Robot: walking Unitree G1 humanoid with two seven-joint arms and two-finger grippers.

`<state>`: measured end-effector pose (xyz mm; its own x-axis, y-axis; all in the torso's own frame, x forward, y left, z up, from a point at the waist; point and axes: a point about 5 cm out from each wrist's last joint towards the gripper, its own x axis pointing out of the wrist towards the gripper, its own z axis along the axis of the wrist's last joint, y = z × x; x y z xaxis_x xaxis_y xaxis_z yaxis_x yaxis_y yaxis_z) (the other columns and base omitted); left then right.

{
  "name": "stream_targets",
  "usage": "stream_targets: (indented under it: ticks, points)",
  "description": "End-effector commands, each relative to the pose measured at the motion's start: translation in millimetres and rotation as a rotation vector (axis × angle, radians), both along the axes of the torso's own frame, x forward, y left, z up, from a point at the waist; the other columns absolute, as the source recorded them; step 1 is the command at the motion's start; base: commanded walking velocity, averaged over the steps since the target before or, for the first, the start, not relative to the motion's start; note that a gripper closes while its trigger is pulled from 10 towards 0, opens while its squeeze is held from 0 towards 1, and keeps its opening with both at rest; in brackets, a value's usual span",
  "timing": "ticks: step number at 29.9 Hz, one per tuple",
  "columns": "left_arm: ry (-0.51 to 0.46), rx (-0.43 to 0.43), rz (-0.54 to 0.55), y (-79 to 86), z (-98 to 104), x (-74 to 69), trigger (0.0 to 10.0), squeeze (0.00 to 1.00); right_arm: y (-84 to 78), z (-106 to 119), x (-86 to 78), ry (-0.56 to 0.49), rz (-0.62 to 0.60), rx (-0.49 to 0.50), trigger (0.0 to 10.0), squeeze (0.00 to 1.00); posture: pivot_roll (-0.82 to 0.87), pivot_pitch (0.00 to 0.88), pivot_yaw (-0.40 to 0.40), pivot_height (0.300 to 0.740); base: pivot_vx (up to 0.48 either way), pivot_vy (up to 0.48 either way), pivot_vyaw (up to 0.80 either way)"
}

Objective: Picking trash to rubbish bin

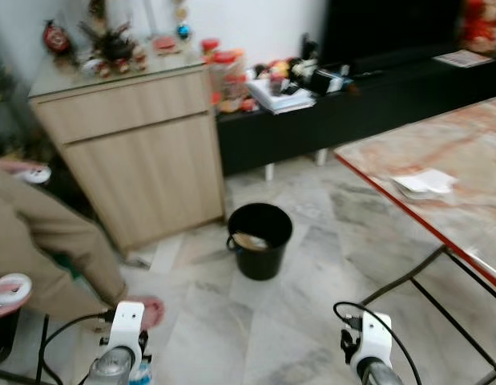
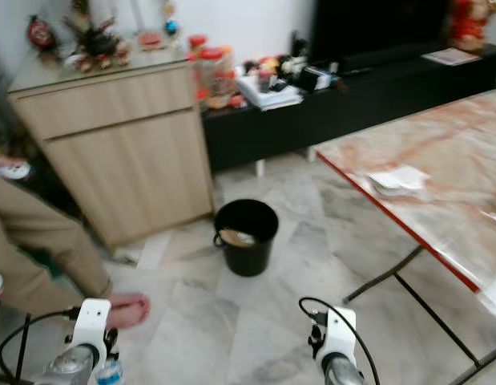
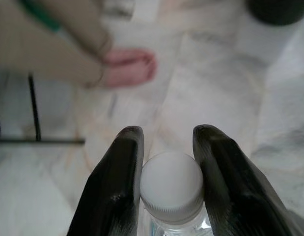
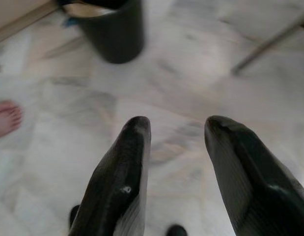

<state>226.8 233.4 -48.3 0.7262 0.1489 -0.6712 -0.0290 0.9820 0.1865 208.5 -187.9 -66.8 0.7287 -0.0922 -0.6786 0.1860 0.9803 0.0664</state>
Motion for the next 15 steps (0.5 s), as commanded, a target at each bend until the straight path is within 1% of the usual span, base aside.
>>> stream_targets:
  ticks: [1, 3, 15]
  points:
    - [0.006, 0.022, 0.008, 8.4, 2.1, -0.1, 10.0, 0.0, 7.7, 2.3, 5.5, -0.014, 0.021, 0.01, 10.0, 0.0, 0.18, 0.0, 0.031, 0.74, 0.311, 0.0, 0.61]
    - [0.005, 0.022, 0.008, 8.3, 2.1, 0.0, 10.0, 0.0, 7.8, 2.3, 5.4, -0.014, 0.021, 0.01, 10.0, 0.0, 0.18, 0.0, 0.031, 0.74, 0.311, 0.0, 0.61]
    - [0.004, 0.019, 0.009, 8.1, 2.3, 0.4, 10.0, 0.0, 7.4, 3.6, 7.3, -0.029, -0.006, 0.033, 10.0, 0.0, 0.18, 0.0, 0.028, 0.74, 0.311, 0.0, 0.0]
